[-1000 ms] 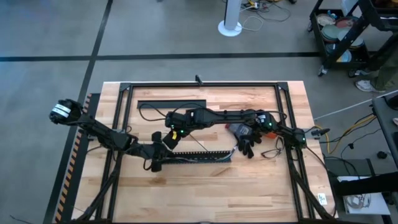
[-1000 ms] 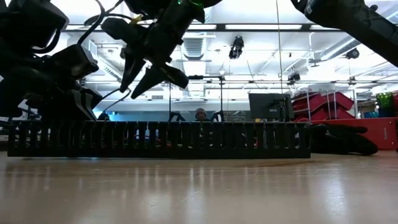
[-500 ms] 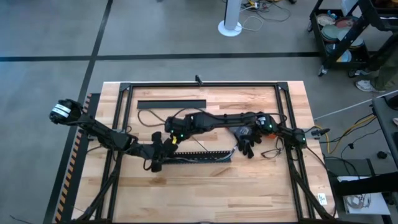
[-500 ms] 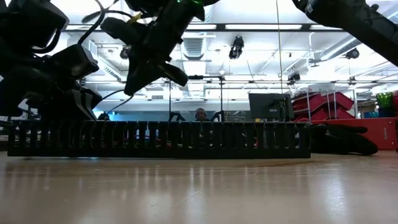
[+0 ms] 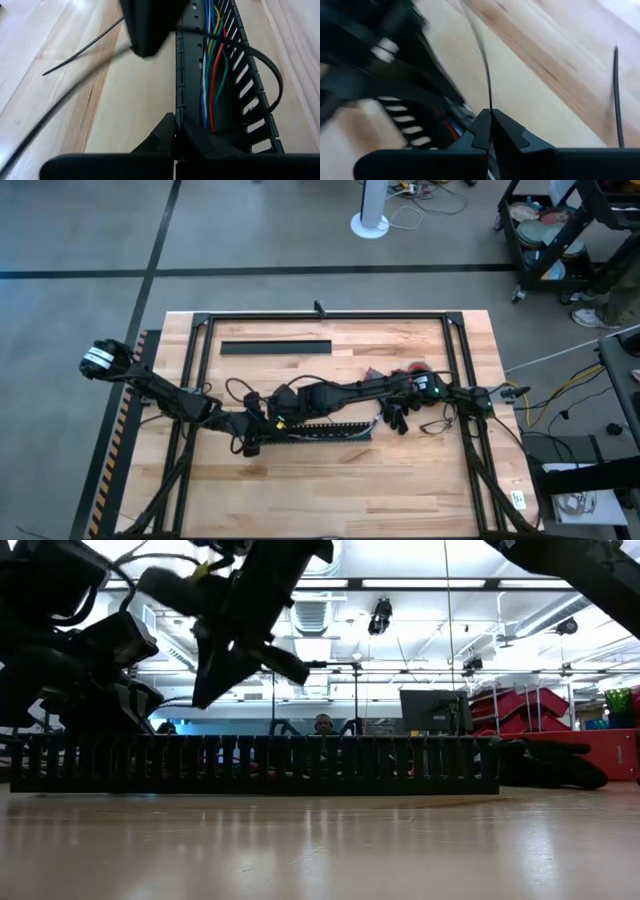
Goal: Ziptie cables
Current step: Put the colored zip-tied cables into the black cable duct
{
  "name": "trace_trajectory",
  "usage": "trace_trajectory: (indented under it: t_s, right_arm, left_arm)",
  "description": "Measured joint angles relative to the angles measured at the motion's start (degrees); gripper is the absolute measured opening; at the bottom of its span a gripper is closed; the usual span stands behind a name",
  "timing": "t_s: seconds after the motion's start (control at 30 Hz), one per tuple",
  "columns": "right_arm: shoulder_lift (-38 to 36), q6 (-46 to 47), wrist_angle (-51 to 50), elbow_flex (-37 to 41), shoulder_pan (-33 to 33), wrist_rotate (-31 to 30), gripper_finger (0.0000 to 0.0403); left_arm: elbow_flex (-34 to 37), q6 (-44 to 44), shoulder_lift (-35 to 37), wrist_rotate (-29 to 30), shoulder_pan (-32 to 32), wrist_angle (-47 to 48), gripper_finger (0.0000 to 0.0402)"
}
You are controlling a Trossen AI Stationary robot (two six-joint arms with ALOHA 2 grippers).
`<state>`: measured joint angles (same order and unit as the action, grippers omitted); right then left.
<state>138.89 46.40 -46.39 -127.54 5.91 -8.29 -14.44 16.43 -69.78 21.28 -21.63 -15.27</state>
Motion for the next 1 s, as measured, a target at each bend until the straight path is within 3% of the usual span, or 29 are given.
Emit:
trace_trajectory:
  t_s: [0.2,0.37,1.0]
  right_arm:
    - [0.1,3.8,1.0,2.8,1.0,-3.8,0.0001]
    - [0.1,4.9,5.8,3.9,1.1,-3.9,0.0001]
    - [0.0,7.1,5.0,6.1,2.2,-6.0,0.0]
  left_arm:
    - [0.0,0.0,0.0,0.0,0.0,-0.1,0.0]
    - [0.0,-0.2,0.0,0.0,0.0,-0.1,0.0]
    - [0.0,-0.3,0.0,0.1,0.0,-0.1,0.0]
